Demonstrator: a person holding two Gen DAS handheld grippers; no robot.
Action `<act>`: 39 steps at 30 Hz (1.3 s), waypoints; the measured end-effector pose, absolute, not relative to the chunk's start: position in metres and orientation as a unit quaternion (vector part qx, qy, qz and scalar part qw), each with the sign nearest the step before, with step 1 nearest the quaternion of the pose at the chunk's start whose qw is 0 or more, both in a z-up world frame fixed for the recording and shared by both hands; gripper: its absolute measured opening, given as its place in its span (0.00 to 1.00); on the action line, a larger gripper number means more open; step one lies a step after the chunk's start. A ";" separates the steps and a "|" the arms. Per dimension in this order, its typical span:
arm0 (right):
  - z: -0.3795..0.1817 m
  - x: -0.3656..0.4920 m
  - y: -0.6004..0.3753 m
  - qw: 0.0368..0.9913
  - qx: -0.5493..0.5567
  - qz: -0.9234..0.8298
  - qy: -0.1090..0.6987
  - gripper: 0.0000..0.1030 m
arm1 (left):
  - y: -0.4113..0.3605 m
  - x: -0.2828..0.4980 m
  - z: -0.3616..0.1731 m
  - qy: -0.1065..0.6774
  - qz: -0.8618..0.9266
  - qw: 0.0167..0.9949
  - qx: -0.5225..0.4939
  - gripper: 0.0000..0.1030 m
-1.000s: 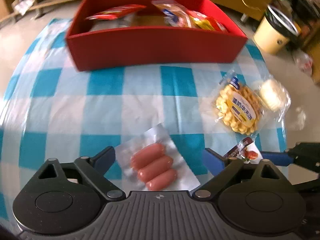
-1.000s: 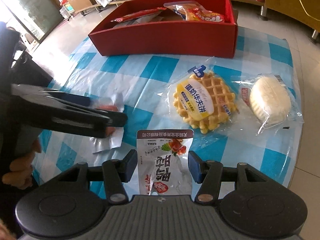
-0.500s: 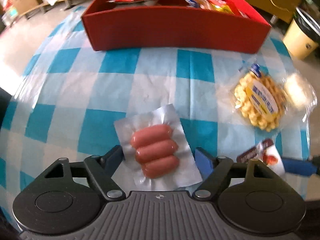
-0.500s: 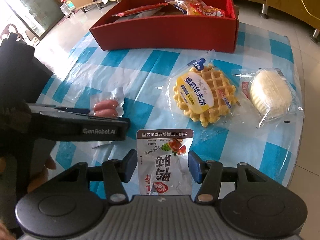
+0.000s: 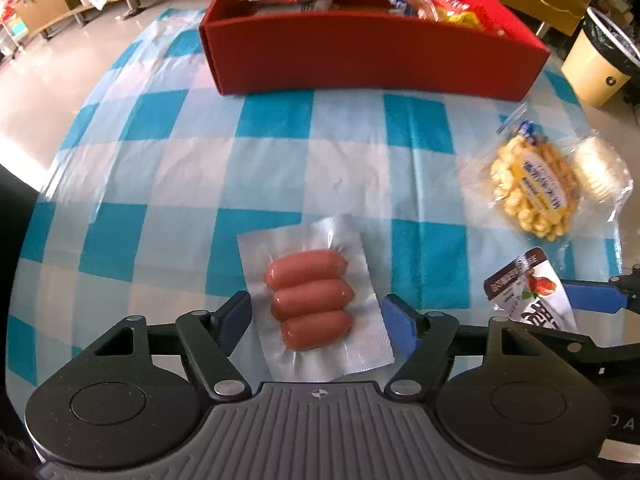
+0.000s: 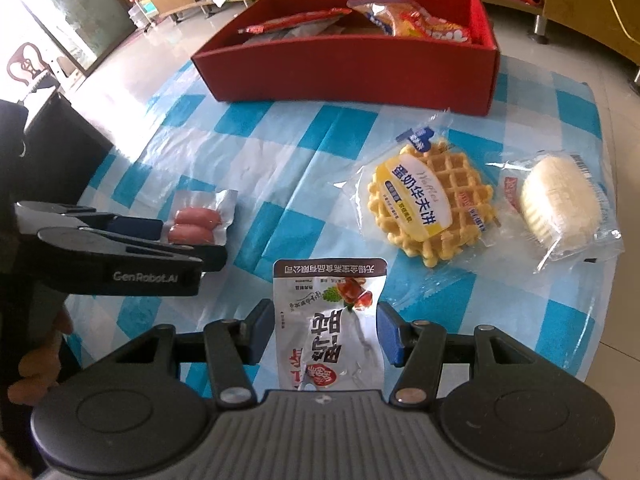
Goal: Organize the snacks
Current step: 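Grasp the vacuum sausage pack with the left tool, then lift both held packs toward the red box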
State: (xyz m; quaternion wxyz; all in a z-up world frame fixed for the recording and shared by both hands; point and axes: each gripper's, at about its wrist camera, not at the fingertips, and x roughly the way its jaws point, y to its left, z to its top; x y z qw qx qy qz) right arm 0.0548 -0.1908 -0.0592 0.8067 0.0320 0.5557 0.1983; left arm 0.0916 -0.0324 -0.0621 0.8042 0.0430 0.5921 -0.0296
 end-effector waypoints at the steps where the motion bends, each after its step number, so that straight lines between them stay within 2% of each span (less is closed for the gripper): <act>1: -0.061 0.055 -0.189 0.806 0.027 0.198 0.557 0.50 | -0.032 0.092 -0.065 0.594 -0.030 0.803 0.043 0.78; 2: -0.063 0.055 -0.187 0.805 0.024 0.199 0.559 0.50 | -0.032 0.092 -0.068 0.596 -0.031 0.801 0.045 0.79; 4: -0.066 0.055 -0.184 0.801 0.019 0.201 0.563 0.51 | -0.035 0.091 -0.071 0.592 -0.025 0.804 0.055 0.91; 6: -0.069 0.055 -0.180 0.802 0.003 0.199 0.564 0.52 | -0.035 0.092 -0.074 0.585 -0.016 0.808 0.062 0.97; 8: -0.071 0.054 -0.178 0.802 0.002 0.201 0.563 0.52 | -0.031 0.094 -0.076 0.585 -0.018 0.810 0.042 0.97; 11: -0.076 0.054 -0.177 0.800 -0.002 0.197 0.567 0.52 | -0.031 0.092 -0.074 0.580 -0.022 0.814 0.036 0.89; 12: -0.075 0.053 -0.176 0.801 -0.007 0.198 0.565 0.50 | -0.032 0.090 -0.071 0.575 -0.025 0.817 0.039 0.76; 13: -0.074 0.052 -0.175 0.800 -0.010 0.200 0.565 0.49 | -0.034 0.089 -0.067 0.572 -0.027 0.819 0.045 0.73; 19: -0.064 0.049 -0.176 0.808 -0.003 0.210 0.550 0.48 | -0.031 0.088 -0.060 0.577 -0.048 0.815 0.023 0.72; 39: -0.023 0.073 -0.186 0.850 0.041 0.194 0.489 0.48 | -0.042 0.095 -0.016 0.504 -0.048 0.862 0.035 0.73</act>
